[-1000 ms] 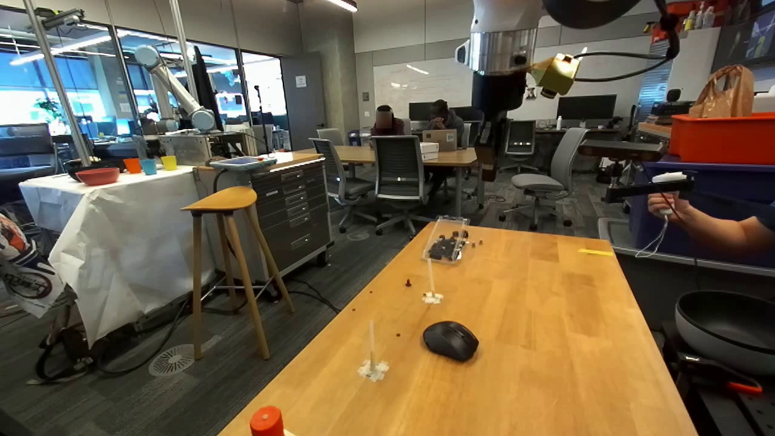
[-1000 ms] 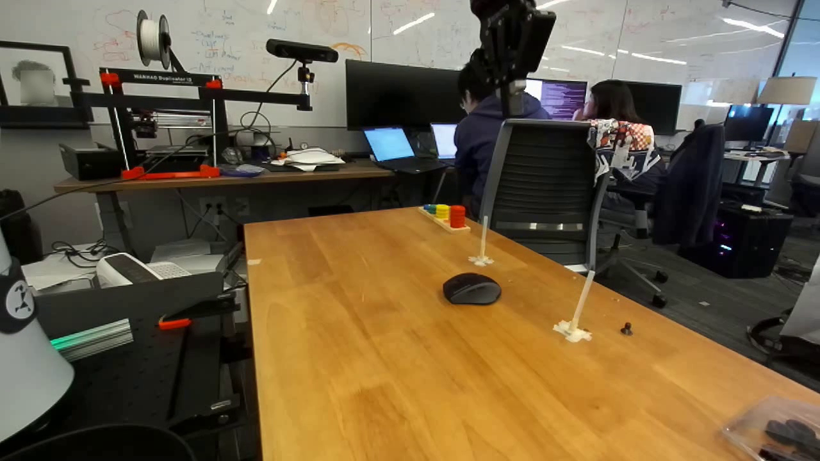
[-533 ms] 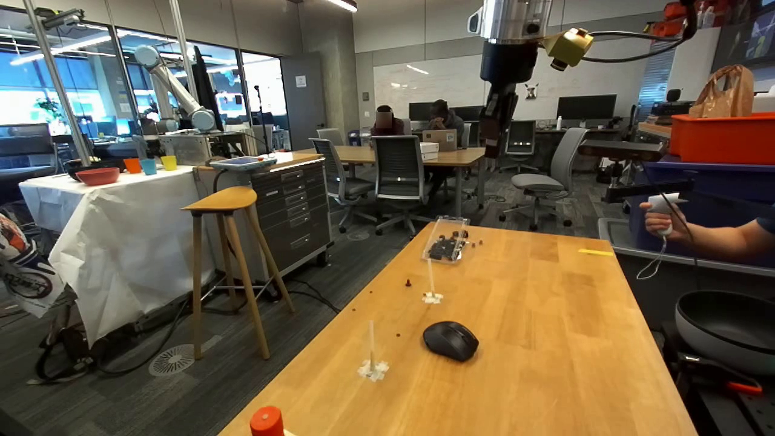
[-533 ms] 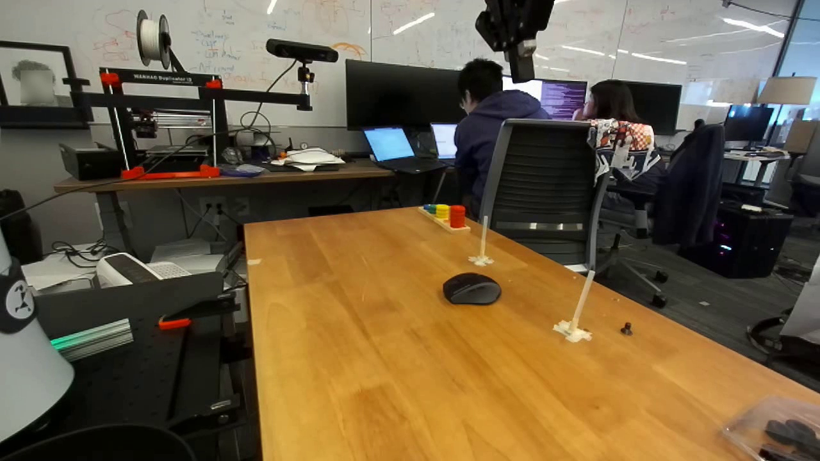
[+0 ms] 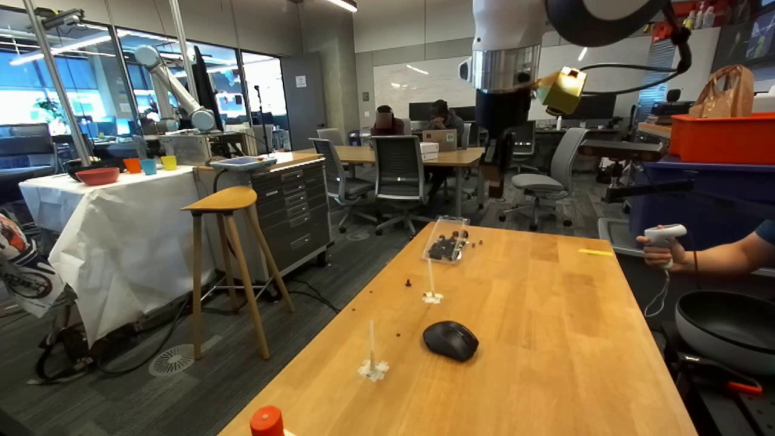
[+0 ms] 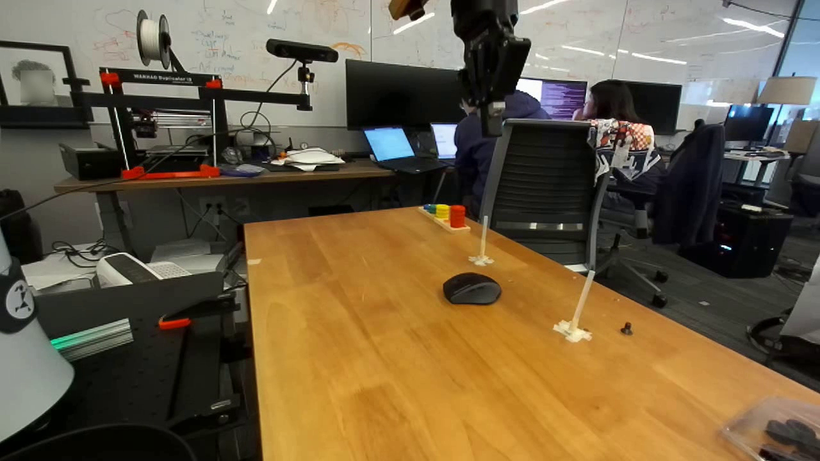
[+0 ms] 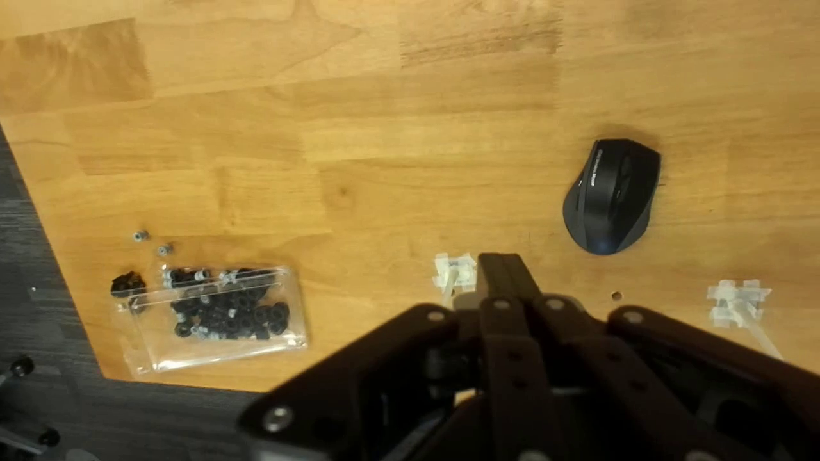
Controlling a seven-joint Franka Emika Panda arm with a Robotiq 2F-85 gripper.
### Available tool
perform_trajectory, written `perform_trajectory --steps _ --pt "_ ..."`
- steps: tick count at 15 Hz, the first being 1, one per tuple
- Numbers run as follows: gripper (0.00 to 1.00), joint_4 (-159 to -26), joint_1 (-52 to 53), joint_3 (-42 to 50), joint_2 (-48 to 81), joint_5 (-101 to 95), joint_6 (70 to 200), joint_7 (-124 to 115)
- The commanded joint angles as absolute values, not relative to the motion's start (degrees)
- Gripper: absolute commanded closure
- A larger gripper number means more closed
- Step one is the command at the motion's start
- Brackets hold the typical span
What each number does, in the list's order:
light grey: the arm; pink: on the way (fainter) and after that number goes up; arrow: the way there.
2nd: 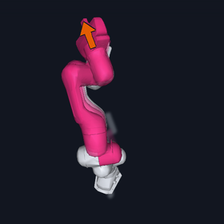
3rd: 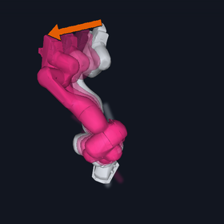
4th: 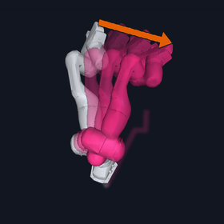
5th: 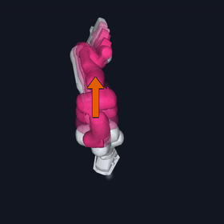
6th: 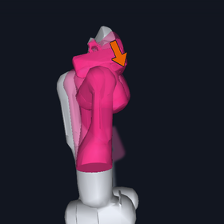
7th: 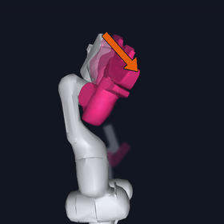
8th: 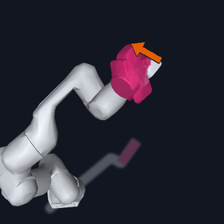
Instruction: Push the left button of the mouse twice
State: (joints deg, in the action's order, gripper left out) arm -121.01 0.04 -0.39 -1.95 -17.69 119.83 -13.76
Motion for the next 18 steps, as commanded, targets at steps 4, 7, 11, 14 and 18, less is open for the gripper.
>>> perform_trajectory --steps 4,7,11,14,18 --pt "1.0 -121.2 1.1 -0.9 4.8 -20.0 124.5 -15.0" --pt "1.0 -120.9 1.6 -0.7 7.8 -20.0 126.5 -14.6" --pt "1.0 -120.4 2.8 -0.5 11.6 -20.7 128.4 -15.1" --pt "1.0 -119.5 3.7 -0.1 14.4 -21.4 128.7 -15.6" --pt "1.0 -118.4 4.6 0.4 17.6 -22.0 128.7 -15.7"
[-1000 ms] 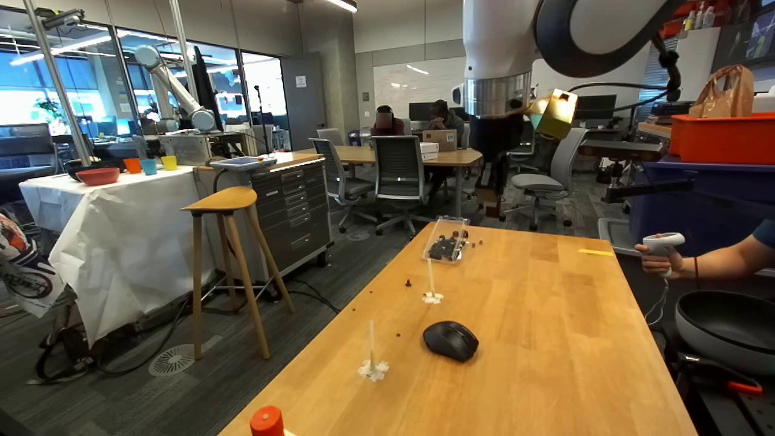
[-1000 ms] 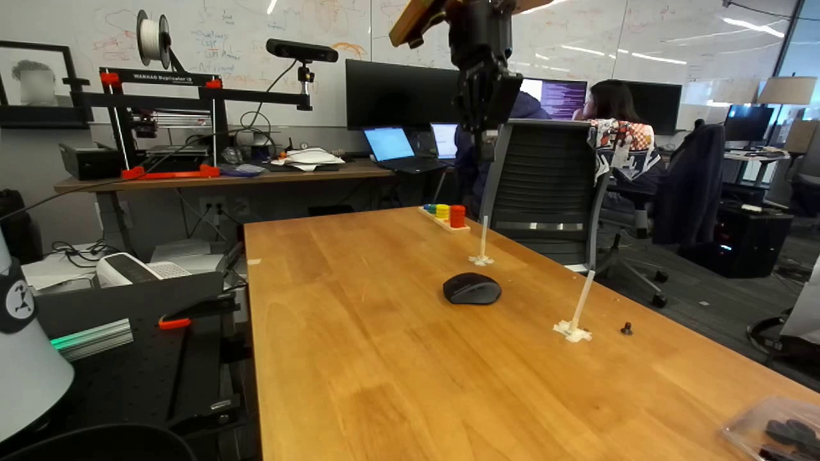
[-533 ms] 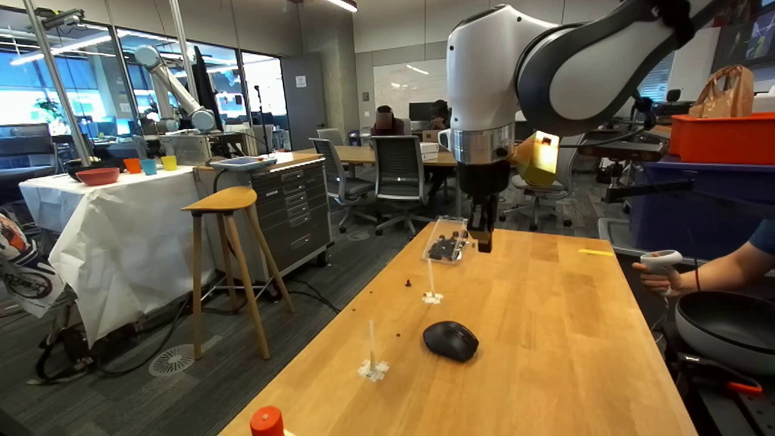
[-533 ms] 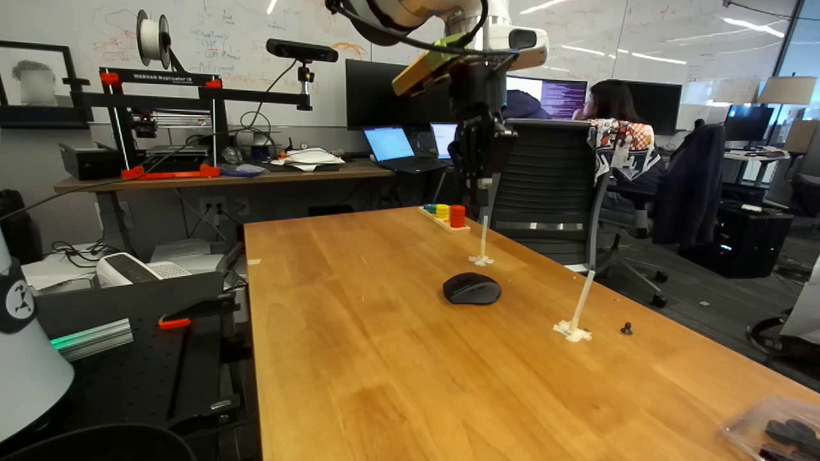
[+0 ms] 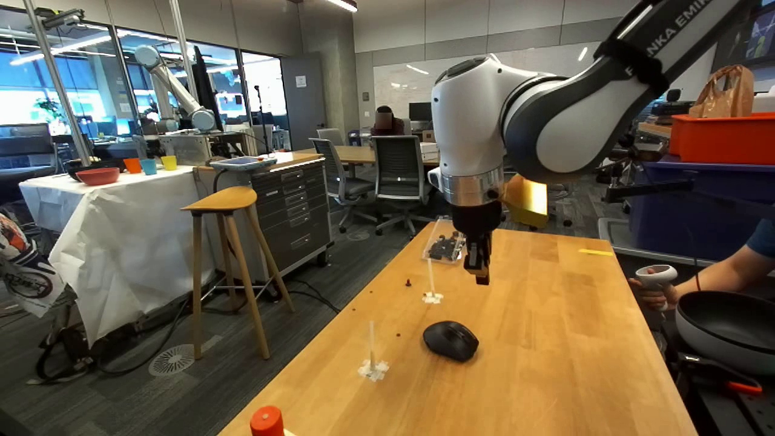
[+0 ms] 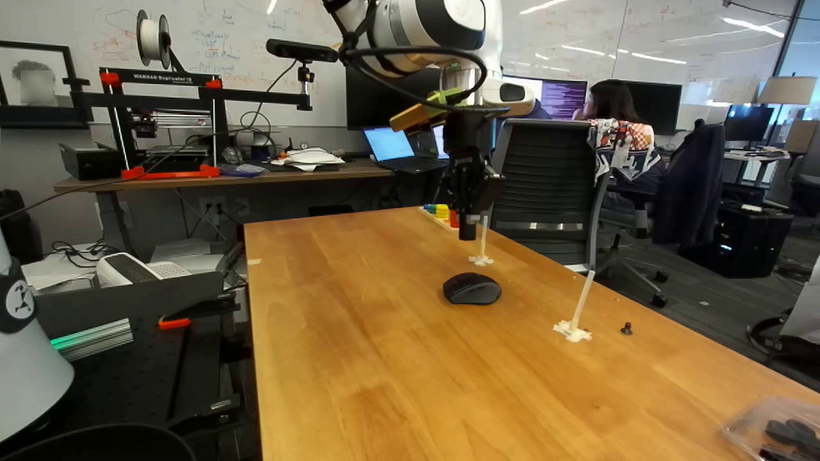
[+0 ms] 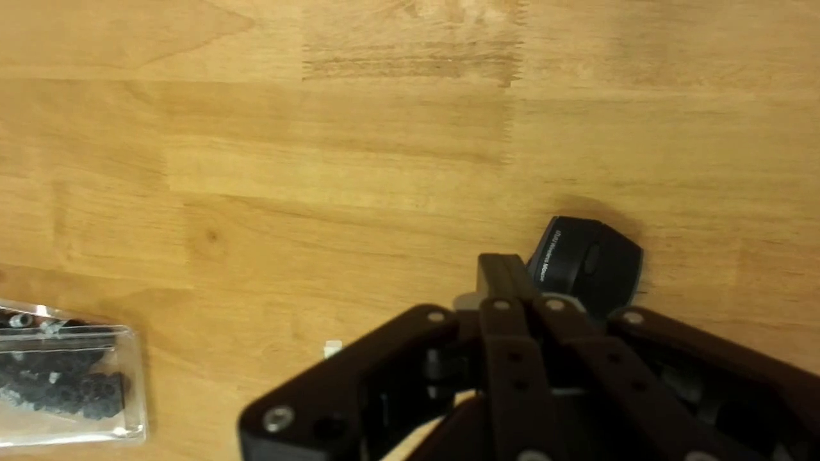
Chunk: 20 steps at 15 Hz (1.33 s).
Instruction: Push the left button of the mouse twice
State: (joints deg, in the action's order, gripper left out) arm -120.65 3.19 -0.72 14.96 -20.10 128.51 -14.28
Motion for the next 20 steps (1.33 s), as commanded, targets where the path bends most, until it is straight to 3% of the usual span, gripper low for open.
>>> perform_trajectory --steps 1,20 --pt "1.0 -118.0 4.8 0.5 18.3 -22.1 128.7 -15.8" --pt "1.0 -110.9 10.4 2.3 28.6 -26.1 127.2 -17.4"
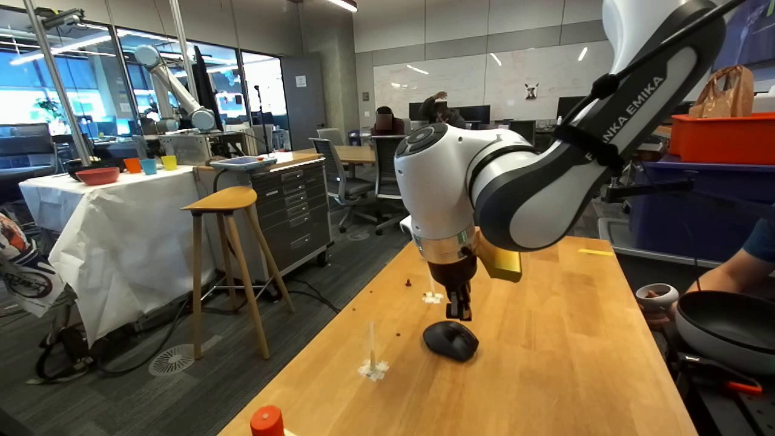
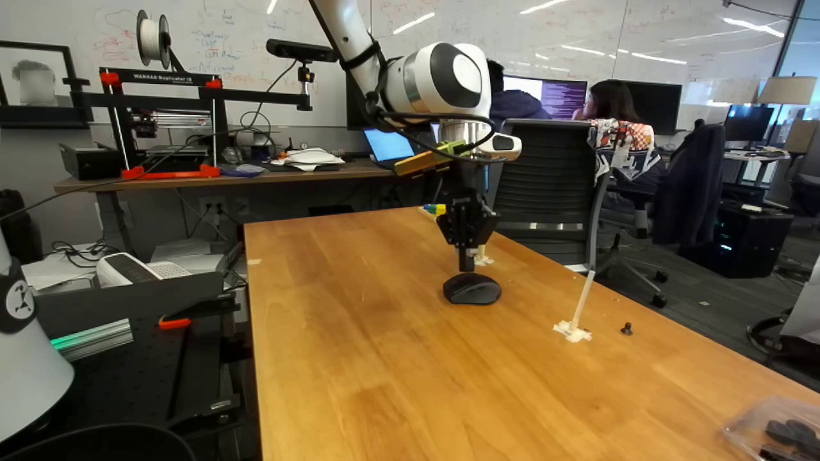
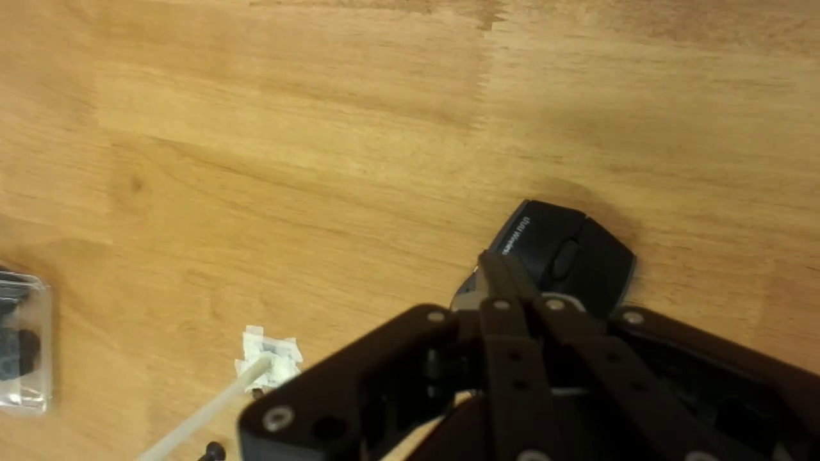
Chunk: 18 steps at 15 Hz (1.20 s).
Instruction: Push the left button of the mouse twice
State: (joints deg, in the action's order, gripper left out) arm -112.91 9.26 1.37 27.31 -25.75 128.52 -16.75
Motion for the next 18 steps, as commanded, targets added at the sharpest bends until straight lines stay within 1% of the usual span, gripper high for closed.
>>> perform_trajectory --steps 1,14,18 --pt "1.0 -110.8 10.5 2.4 28.9 -26.2 127.2 -17.5" --pt "1.0 -108.0 12.0 3.6 32.6 -27.3 125.7 -17.7" --pt "1.0 -109.2 12.2 3.6 30.8 -27.6 126.3 -18.1"
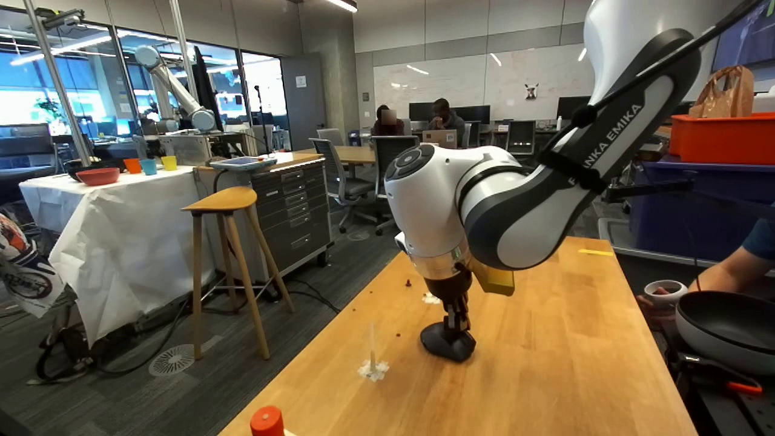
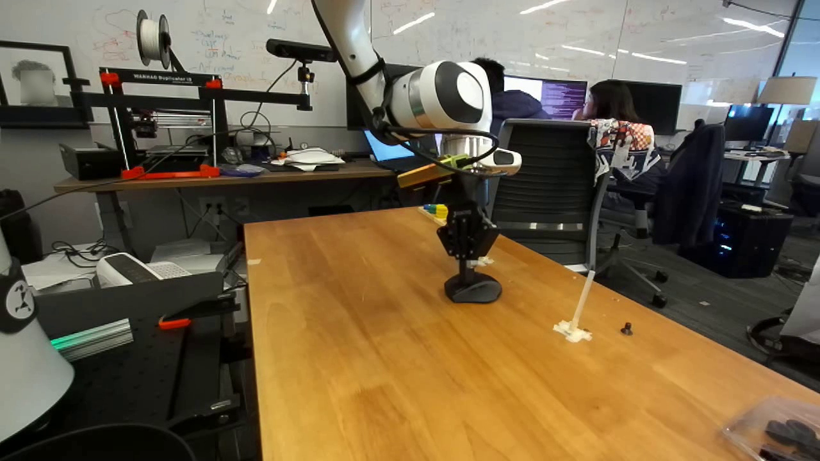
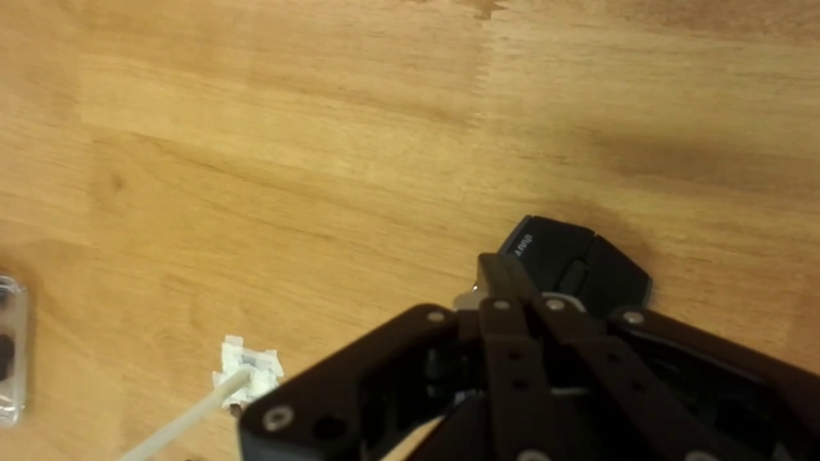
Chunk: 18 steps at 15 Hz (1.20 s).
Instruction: Push the left button of the mouse twice
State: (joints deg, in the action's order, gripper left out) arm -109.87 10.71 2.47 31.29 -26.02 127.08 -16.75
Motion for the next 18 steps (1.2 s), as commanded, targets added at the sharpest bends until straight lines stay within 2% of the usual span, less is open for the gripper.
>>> perform_trajectory --steps 1,12,18 --pt "1.0 -110.1 12.3 3.5 29.8 -27.8 126.7 -18.0" --pt "1.0 -114.8 10.5 0.9 14.4 -25.3 125.2 -14.2" --pt "1.0 -118.4 6.9 -1.7 6.2 -11.3 125.1 -4.9"
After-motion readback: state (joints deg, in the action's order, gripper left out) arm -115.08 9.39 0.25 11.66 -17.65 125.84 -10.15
